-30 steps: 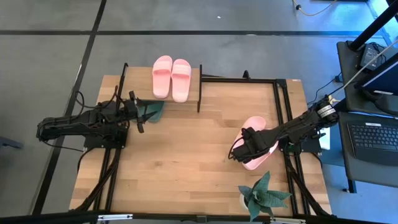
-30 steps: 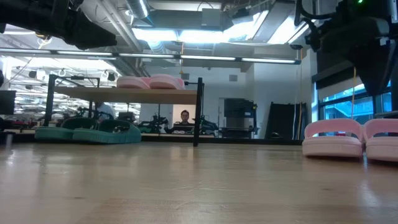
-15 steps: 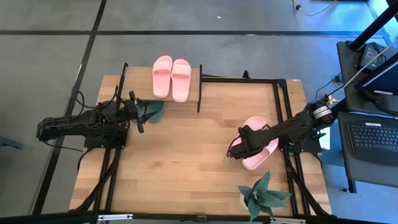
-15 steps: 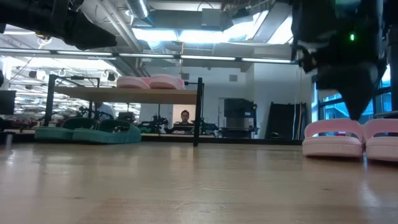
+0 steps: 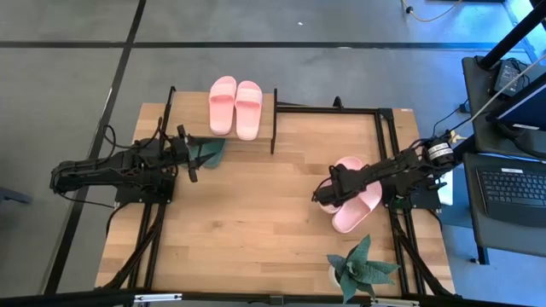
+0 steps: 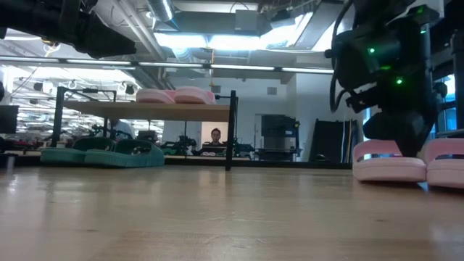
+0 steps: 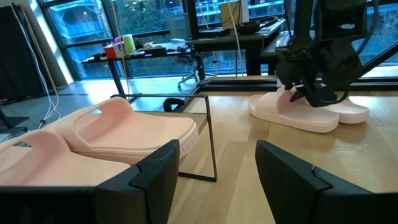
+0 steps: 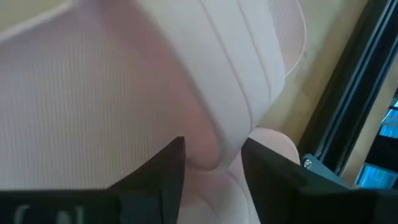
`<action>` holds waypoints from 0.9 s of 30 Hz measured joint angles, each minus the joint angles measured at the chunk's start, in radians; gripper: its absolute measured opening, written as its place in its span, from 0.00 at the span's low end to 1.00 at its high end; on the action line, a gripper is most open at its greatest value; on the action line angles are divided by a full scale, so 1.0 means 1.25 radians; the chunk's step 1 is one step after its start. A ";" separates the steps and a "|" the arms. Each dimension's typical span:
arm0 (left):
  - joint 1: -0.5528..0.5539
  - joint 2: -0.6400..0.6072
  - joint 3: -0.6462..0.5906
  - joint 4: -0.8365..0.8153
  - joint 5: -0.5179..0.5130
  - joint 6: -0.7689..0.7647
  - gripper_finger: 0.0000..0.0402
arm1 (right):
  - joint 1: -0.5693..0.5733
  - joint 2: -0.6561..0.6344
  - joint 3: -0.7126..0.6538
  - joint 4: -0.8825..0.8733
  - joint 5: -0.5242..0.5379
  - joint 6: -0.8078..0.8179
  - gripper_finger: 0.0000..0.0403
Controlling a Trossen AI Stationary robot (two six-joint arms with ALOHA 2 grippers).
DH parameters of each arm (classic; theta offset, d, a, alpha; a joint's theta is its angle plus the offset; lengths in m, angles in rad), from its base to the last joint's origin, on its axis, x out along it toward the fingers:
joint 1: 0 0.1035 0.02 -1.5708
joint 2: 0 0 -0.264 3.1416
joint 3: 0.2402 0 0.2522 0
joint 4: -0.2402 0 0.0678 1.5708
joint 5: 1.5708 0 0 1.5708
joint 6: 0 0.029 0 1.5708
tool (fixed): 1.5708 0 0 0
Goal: Pick and place slides into the shelf
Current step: Put the pink slide under the shelf
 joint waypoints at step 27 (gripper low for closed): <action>0.000 0.001 0.000 0.012 0.081 0.138 0.51 | -0.020 0.000 0.307 0.023 0.260 -0.199 0.04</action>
